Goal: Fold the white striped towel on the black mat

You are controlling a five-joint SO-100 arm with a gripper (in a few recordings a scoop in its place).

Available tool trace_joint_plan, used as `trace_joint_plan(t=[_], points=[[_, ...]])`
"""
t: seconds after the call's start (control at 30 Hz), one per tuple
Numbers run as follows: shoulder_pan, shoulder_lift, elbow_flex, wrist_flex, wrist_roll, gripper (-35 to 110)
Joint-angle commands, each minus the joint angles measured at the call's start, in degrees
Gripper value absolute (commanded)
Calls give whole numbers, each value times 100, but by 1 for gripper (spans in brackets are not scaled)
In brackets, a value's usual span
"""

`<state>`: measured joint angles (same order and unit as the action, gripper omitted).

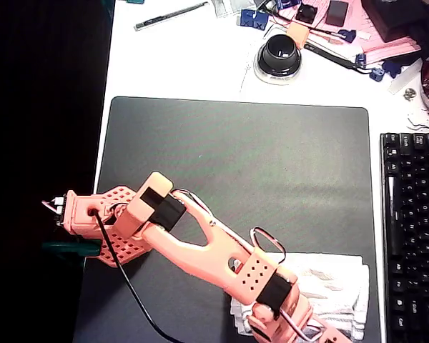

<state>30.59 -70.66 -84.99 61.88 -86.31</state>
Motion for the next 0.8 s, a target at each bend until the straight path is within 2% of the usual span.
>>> trace_joint_plan(t=[0.0,0.13,0.37,0.57,0.77], points=[[-141,-299,-97,114,0,9],[-290,-396,97,396,105,0],[-923,-949,185,844,519,0],[-2092,-1564,694,1600,1248,0],[-3753,-2030,835,2083,1995,0]])
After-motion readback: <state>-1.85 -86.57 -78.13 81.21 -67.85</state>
